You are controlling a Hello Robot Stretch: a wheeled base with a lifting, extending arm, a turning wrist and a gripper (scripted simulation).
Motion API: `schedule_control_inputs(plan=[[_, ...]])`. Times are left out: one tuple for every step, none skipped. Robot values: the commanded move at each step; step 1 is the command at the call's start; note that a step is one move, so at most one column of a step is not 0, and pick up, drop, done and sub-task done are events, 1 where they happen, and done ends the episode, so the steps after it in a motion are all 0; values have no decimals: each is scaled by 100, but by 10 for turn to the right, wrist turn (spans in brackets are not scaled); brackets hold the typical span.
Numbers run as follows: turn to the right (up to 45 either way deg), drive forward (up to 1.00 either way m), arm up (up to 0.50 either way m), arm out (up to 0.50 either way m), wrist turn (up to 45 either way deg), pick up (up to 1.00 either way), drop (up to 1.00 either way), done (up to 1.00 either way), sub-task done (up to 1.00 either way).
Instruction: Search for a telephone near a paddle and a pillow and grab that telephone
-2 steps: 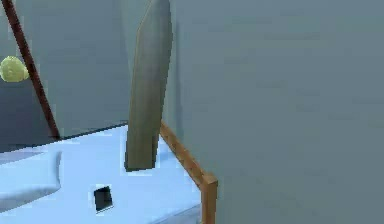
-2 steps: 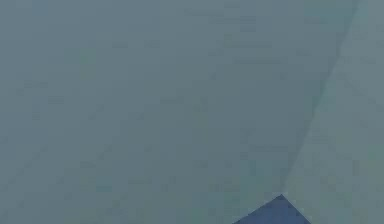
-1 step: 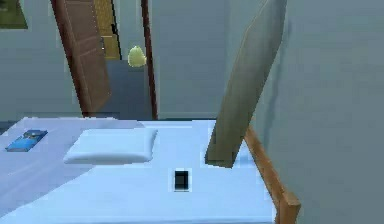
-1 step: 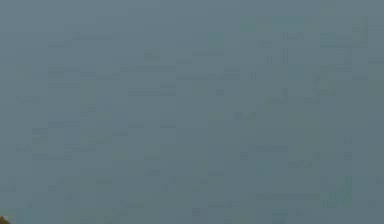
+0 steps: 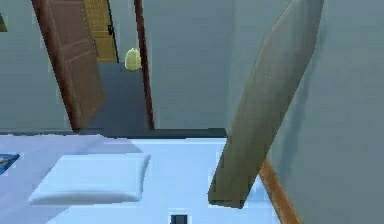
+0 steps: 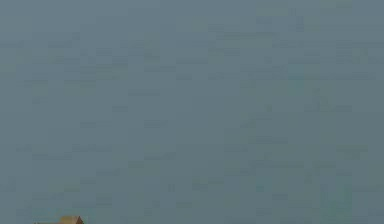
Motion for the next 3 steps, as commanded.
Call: schedule_control_inputs(plan=[[-450,0,0,0,0,0,0,0,0],[-420,0,0,0,0,0,0,0,0],[0,0,50,0,0,0,0,0,0]])
